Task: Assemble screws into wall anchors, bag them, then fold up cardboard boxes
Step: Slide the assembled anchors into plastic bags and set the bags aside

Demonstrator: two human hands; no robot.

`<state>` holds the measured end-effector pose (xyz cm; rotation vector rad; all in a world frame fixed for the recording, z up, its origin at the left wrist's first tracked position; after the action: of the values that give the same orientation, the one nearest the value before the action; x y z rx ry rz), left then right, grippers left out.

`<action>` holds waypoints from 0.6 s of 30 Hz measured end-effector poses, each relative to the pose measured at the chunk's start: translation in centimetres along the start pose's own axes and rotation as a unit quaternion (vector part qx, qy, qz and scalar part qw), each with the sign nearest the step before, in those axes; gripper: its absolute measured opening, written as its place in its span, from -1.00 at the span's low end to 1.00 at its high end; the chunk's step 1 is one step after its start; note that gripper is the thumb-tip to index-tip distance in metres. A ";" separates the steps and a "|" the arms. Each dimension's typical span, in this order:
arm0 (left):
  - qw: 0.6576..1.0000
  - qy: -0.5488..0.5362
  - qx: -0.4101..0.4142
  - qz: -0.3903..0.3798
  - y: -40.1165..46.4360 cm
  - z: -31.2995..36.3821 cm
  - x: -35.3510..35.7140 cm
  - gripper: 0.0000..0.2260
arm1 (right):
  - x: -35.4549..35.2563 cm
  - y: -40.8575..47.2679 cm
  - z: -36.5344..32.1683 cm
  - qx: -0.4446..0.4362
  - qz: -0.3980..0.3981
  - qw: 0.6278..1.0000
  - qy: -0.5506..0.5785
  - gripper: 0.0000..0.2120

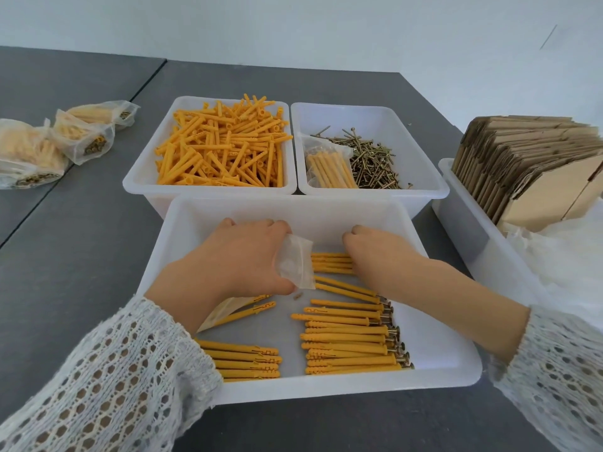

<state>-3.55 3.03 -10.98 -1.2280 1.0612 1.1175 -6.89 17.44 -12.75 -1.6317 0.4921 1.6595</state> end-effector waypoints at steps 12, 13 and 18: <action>0.998 -0.050 0.004 -0.022 0.1 -0.2 -0.2 -0.31 | 0.5 -0.8 -1.5 -0.069 -0.066 0.992 -0.082 -0.84; 0.998 -0.057 0.004 -0.024 0.1 -0.2 -0.2 -0.31 | 0.4 -0.9 -1.5 -0.068 -0.067 0.992 -0.089 -0.86; 0.993 -0.108 -0.001 -0.042 0.1 -0.2 -0.4 -0.32 | -1.8 -1.7 -1.0 -0.051 -0.046 0.996 -0.058 -0.81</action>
<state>-3.75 2.80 -10.66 -1.1147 0.8378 1.1567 -5.13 17.41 -10.70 -1.5949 0.2750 1.7231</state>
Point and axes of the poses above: each hand's wrist, its own y-axis towards the middle knuckle, its own x-axis out of the palm, z = x × y, the point moved 9 cm from there along y, towards the middle knuckle, and after that the axes turned 15 degrees about -x, right-handed, at the moved point
